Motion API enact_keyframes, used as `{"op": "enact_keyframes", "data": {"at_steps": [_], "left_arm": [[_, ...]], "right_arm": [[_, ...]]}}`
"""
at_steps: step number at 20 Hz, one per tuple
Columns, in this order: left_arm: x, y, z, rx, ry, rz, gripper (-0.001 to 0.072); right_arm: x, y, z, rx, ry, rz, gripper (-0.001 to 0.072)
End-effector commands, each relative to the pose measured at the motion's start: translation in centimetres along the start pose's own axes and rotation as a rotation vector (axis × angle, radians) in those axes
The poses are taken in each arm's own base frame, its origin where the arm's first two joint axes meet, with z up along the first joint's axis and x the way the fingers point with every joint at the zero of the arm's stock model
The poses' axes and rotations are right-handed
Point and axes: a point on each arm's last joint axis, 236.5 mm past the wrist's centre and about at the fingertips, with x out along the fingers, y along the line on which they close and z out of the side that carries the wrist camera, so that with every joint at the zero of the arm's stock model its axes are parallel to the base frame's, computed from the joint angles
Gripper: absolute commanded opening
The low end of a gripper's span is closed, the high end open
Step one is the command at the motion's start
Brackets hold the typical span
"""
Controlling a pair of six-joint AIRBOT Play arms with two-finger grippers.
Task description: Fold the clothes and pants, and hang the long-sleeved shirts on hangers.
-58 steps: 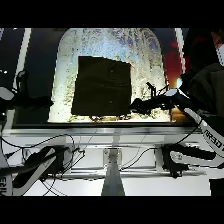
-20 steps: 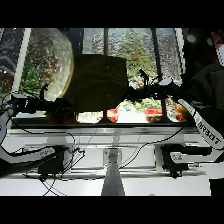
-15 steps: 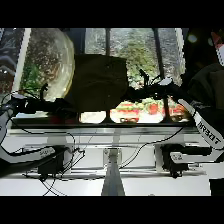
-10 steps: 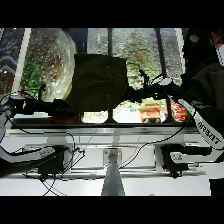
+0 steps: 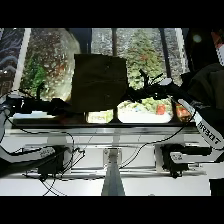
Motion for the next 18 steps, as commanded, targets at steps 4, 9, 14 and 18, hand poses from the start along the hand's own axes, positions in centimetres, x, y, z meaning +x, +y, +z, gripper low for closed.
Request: {"op": "enact_keyframes", "data": {"at_steps": [4, 9, 14, 18], "left_arm": [[2.6, -1.2, -0.3, 0.150, 0.054, 0.043, 0.0673], [3.9, -0.8, 0.7, 0.201, 0.030, 0.110, 0.0671], [4.2, 0.8, -0.8, 0.200, 0.110, 0.171, 0.0344], [4.5, -1.1, 0.7, 0.172, 0.050, 0.096, 0.0008]], "right_arm": [[0.0, 0.0, 0.1, -0.001, -0.003, -0.001, 0.0052], [0.0, 0.1, 0.0, -0.002, -0.001, 0.000, 0.0052], [0.0, 0.0, 0.1, -0.004, -0.003, -0.001, 0.0052], [0.0, 0.2, -0.1, -0.013, 0.005, 0.003, 0.0052]]}}
